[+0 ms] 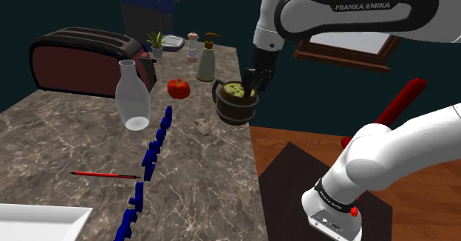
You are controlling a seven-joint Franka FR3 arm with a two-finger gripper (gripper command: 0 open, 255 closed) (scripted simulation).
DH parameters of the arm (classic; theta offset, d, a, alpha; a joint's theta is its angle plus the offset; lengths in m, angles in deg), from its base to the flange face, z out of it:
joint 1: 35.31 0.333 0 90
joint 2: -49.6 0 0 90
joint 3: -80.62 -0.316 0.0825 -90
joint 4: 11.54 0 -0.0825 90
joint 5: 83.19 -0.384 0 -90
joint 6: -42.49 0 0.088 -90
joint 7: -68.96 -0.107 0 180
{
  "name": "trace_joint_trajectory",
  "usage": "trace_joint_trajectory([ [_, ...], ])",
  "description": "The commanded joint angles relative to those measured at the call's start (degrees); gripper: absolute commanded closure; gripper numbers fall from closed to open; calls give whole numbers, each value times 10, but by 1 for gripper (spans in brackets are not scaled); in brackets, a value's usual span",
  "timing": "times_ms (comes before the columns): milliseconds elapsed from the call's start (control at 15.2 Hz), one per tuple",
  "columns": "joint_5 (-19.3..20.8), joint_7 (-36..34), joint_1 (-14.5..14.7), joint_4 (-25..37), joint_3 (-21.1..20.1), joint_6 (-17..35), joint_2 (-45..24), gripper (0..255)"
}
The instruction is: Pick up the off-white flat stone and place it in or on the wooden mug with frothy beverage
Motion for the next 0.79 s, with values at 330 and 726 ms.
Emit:
trace_joint_trajectory([
  [330, -19, -76, -4, 30, -33, 109, -140, 0],
  [726, -18, -139, -5, 86, -50, 183, -270, 0],
])
